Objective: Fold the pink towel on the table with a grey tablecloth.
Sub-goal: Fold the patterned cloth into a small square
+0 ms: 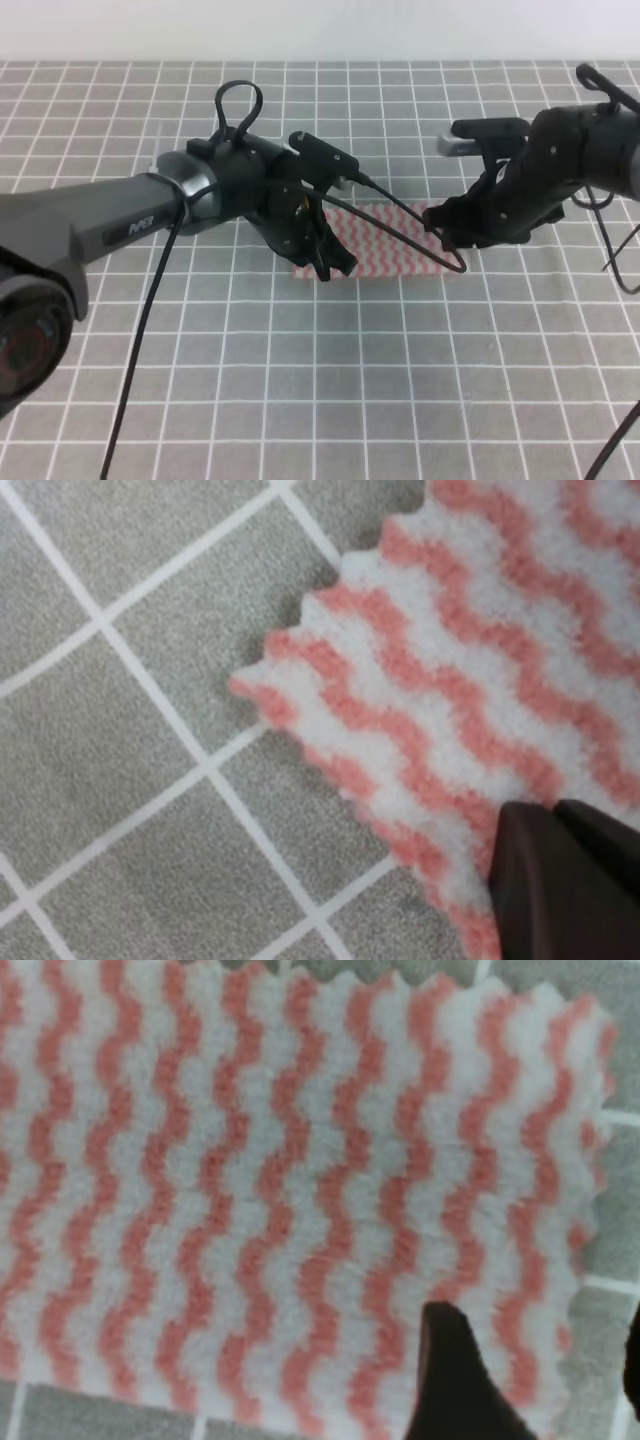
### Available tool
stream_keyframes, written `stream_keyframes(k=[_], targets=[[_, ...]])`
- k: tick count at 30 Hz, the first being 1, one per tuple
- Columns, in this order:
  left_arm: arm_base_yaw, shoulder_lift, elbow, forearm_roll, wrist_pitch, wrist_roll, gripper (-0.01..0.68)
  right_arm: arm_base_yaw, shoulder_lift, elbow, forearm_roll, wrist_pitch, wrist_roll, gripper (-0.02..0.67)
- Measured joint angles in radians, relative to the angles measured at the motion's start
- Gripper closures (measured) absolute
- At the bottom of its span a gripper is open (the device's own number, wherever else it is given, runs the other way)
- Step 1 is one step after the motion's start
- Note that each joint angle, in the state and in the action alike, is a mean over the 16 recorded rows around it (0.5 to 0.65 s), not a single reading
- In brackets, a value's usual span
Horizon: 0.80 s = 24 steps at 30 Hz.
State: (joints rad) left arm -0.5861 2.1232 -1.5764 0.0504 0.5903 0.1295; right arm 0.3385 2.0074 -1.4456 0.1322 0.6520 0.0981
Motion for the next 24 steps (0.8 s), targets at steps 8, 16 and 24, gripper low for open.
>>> stream_keyframes(k=[8, 16, 24], targets=[[0.000, 0.005, 0.000, -0.003, 0.011, 0.000, 0.672, 0.000, 0.033, -0.006, 0.021, 0.005, -0.003, 0.345], [0.000, 0.003, 0.001, -0.006, 0.015, 0.001, 0.672, 0.001, 0.042, -0.029, 0.033, 0.017, -0.028, 0.479], [0.000, 0.007, -0.001, -0.004, 0.011, 0.001, 0.672, 0.002, 0.038, -0.060, 0.061, 0.021, -0.075, 0.621]])
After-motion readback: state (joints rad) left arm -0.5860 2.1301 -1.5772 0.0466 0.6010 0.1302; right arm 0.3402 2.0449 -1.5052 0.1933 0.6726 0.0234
